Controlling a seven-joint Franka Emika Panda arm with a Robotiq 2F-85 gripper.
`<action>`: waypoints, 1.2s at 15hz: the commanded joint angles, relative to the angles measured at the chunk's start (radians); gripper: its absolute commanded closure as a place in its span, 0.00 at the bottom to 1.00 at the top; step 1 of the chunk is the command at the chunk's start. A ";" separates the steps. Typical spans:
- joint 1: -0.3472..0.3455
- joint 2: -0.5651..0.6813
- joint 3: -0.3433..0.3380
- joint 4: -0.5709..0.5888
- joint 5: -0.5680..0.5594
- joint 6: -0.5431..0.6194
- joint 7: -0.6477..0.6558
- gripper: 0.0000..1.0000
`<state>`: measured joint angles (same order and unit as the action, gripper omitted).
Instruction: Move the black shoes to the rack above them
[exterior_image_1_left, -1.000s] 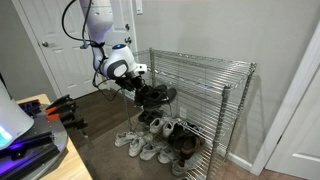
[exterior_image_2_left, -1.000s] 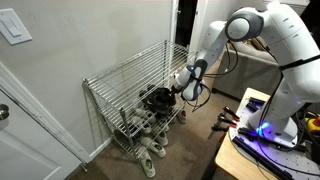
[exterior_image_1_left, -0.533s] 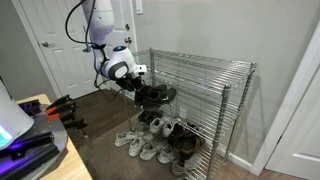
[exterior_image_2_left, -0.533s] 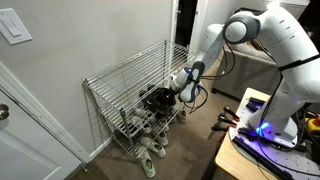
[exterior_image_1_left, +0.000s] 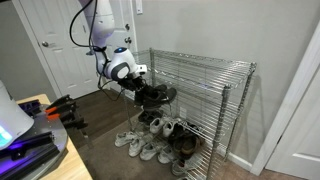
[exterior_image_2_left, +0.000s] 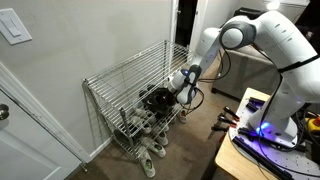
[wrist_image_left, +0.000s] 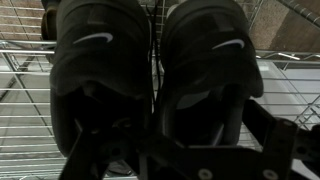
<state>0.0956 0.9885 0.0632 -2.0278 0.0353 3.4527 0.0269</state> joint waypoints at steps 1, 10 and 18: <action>0.067 0.032 -0.052 0.052 0.041 0.000 0.012 0.00; 0.218 0.016 -0.185 0.048 0.171 0.002 0.024 0.00; 0.343 0.023 -0.301 0.015 0.283 0.003 0.047 0.00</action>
<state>0.3974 1.0175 -0.1976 -1.9887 0.2814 3.4552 0.0565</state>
